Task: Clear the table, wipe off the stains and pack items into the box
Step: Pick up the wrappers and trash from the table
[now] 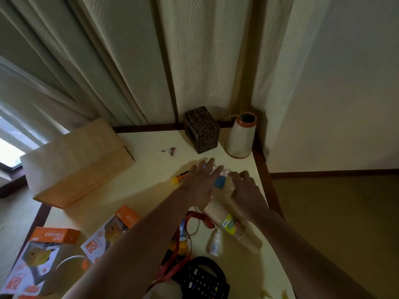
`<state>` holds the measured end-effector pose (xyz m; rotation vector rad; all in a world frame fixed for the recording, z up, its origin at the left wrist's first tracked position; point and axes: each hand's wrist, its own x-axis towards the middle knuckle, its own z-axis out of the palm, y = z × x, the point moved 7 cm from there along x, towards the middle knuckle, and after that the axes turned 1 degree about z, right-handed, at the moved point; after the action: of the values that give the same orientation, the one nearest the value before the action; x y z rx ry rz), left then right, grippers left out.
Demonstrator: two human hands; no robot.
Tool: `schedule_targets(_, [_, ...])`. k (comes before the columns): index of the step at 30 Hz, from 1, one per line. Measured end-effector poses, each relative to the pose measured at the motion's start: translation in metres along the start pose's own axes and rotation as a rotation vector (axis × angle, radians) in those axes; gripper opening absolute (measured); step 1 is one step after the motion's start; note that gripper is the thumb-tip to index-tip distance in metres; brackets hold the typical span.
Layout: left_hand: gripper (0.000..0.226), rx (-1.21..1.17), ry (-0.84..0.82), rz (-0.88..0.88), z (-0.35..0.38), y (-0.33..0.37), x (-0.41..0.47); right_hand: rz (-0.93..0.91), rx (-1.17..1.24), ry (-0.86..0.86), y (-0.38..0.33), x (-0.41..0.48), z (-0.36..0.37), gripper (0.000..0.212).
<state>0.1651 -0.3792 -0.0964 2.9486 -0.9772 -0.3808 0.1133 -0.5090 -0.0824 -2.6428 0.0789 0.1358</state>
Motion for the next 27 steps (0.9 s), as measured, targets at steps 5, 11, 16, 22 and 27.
schedule_targets(5, [0.086, -0.014, 0.022, 0.06, 0.017, 0.001, 0.018, 0.111, 0.0, -0.195, 0.016, 0.012, 0.031, 0.065])
schedule_targets(11, [0.064, -0.028, 0.098, 0.062, 0.017, 0.005, 0.023, 0.099, 0.123, -0.105, 0.022, 0.019, 0.039, 0.03])
schedule_targets(16, [0.054, -0.161, 0.164, -0.035, 0.02, 0.001, 0.023, 0.118, 0.117, -0.05, 0.019, 0.02, 0.036, 0.017])
schedule_targets(22, [0.041, -0.352, 0.524, -0.211, -0.028, -0.035, -0.001, 0.037, 0.14, 0.069, -0.01, 0.038, 0.027, 0.019])
schedule_targets(27, [0.034, 0.026, 0.554, -0.379, -0.034, -0.098, -0.012, 0.049, 0.033, 0.063, -0.034, 0.061, 0.032, 0.024])
